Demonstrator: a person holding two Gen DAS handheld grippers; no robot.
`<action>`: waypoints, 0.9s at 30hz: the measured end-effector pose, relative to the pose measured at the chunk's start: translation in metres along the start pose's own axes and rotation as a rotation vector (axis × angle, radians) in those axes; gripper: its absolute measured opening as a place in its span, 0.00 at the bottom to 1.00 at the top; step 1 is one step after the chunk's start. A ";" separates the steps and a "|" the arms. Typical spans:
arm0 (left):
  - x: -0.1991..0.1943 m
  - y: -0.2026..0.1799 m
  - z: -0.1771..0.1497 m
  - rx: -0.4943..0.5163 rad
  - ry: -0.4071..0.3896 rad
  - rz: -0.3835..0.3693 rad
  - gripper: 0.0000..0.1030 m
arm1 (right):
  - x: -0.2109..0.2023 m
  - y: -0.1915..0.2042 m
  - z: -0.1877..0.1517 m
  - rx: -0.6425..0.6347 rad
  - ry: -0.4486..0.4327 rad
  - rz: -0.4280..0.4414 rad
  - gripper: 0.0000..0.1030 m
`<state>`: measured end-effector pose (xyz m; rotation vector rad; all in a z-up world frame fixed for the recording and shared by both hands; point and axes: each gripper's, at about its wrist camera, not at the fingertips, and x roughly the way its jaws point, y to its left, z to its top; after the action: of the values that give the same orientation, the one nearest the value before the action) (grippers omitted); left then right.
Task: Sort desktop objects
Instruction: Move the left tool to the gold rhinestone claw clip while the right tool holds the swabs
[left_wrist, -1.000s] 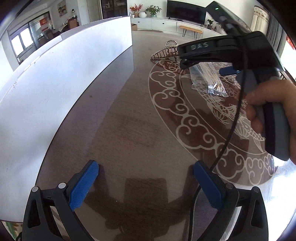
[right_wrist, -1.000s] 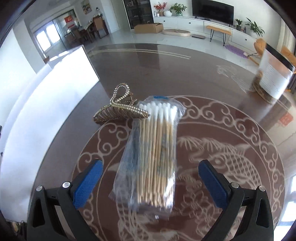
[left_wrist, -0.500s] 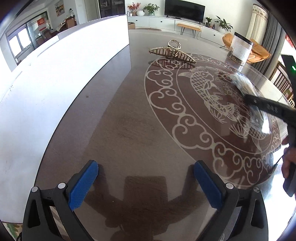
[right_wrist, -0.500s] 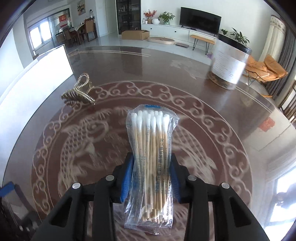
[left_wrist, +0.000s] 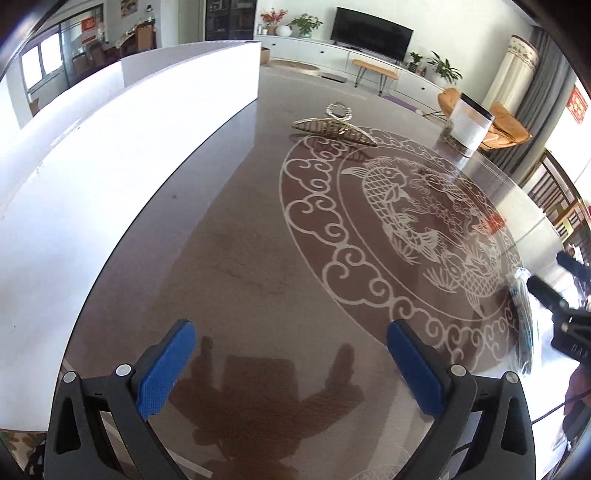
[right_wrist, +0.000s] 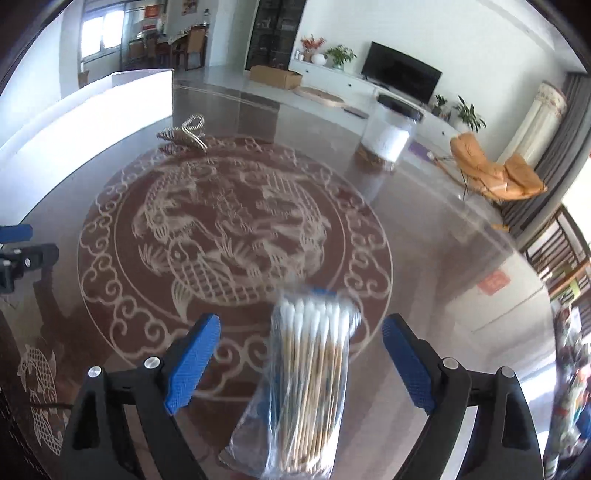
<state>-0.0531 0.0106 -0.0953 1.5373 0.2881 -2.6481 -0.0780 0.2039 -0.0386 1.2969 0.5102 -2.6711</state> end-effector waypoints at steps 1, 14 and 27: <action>0.001 0.004 0.001 -0.022 0.002 0.005 1.00 | 0.005 0.003 0.022 -0.025 -0.011 0.005 0.91; -0.003 0.042 0.009 -0.188 -0.076 0.015 1.00 | 0.180 0.033 0.207 0.214 0.106 0.057 0.93; -0.008 0.041 0.006 -0.208 -0.091 -0.019 1.00 | 0.146 0.098 0.172 -0.026 0.002 0.314 0.93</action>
<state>-0.0481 -0.0314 -0.0903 1.3541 0.5551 -2.5957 -0.2706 0.0558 -0.0777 1.2547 0.3100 -2.3977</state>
